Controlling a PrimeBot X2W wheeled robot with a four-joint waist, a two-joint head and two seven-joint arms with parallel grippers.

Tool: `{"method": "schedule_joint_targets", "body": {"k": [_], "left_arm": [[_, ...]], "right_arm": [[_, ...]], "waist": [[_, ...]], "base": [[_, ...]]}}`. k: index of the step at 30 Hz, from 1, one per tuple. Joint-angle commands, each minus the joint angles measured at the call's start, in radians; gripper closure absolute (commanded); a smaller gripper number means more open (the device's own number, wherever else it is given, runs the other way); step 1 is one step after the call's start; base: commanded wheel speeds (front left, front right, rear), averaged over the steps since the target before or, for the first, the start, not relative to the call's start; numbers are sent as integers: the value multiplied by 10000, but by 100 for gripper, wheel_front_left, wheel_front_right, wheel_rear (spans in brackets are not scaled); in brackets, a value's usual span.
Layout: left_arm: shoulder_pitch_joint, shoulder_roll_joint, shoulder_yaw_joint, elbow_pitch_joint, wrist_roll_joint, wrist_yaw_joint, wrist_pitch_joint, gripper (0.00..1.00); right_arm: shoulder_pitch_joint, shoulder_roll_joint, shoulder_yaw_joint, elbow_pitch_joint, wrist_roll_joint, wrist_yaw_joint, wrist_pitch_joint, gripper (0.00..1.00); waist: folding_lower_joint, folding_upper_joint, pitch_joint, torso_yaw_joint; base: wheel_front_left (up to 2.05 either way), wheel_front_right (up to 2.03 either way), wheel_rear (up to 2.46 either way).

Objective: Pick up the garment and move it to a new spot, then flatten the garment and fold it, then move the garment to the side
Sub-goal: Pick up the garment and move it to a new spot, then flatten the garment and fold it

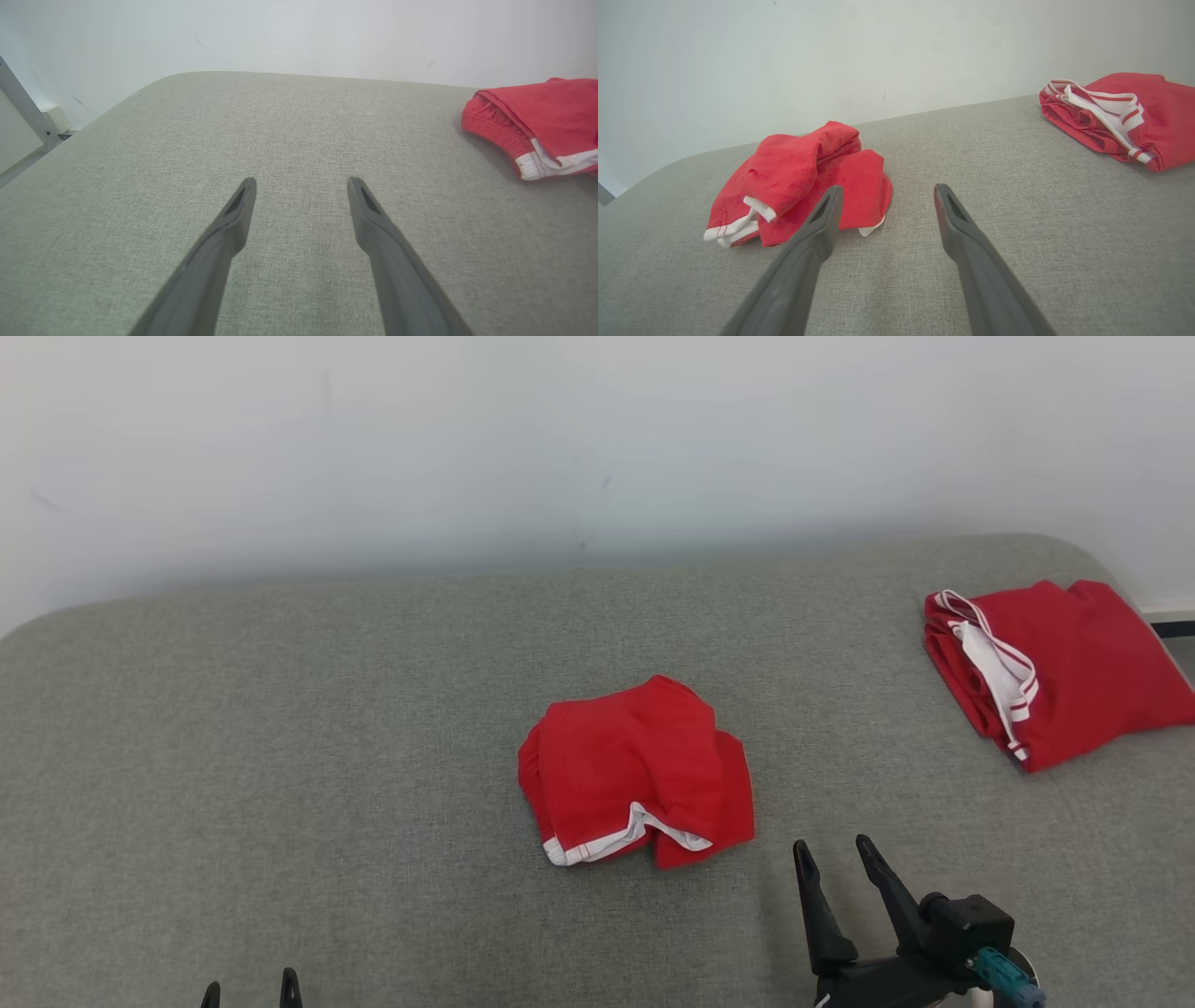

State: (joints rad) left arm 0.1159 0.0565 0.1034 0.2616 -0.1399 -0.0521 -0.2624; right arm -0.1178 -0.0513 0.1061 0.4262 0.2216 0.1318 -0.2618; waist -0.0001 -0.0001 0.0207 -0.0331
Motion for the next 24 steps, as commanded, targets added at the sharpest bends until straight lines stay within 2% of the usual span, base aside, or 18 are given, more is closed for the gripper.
{"method": "schedule_joint_targets", "body": {"k": [1,7,15,22,23,24], "left_arm": [[-26,-33,20,-46,118,-3,-31,0],[-199,-64,-45,-28,-86,-107,-31,0],[-417,-62,-407,63,-544,-21,-31,0],[-539,-62,-537,42,-727,-45,-31,0],[-545,-62,-564,32,-718,-53,-31,0],[-561,-62,-582,32,-756,-48,-31,0]], "right_arm": [[75,14,52,-39,34,-26,-36,0],[-202,14,414,-126,54,-26,-36,0],[-563,11,1078,-113,110,-26,-22,0],[-805,13,1034,349,61,-26,-19,0],[-848,11,1004,380,86,-26,-21,2],[-877,11,995,413,95,-26,-21,17]], "waist": [[1,1,21,83],[1,1,188,194],[1,1,403,518],[1,1,509,1009],[1,1,531,1069],[1,1,550,1127]], "base": [[0,0,0],[0,0,0],[0,0,0],[0,0,0],[0,0,0],[0,0,0]]}}
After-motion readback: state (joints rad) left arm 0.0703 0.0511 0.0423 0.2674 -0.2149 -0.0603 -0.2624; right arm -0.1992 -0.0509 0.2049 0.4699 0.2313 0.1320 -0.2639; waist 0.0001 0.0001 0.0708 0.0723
